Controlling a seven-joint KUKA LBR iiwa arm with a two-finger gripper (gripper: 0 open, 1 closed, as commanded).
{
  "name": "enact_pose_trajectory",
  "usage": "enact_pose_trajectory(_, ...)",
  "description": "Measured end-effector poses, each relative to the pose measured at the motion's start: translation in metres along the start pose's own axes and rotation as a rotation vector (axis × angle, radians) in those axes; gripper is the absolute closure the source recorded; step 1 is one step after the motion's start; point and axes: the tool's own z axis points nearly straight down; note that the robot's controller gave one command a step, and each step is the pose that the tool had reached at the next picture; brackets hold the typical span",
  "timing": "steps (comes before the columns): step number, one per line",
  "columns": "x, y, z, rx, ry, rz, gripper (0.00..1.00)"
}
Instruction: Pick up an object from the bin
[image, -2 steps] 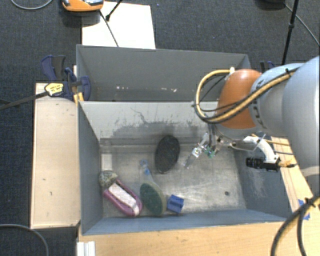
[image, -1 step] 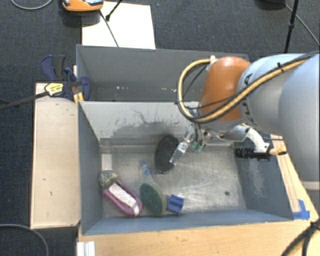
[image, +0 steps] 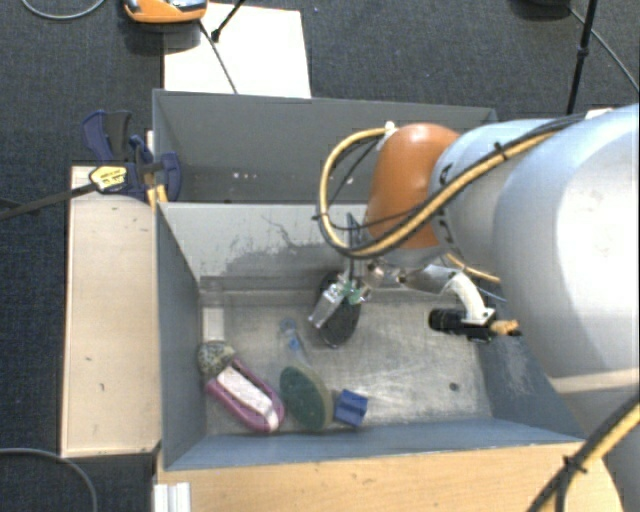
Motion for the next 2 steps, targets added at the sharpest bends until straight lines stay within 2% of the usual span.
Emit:
enact_pose_trajectory(1, -0.0045, -0.0079, 0.0512, -0.003, -0.003, 0.091, 0.00)
enact_pose_trajectory(2, -0.0062, -0.0075, 0.0489, -0.005, -0.008, 0.087, 1.00)
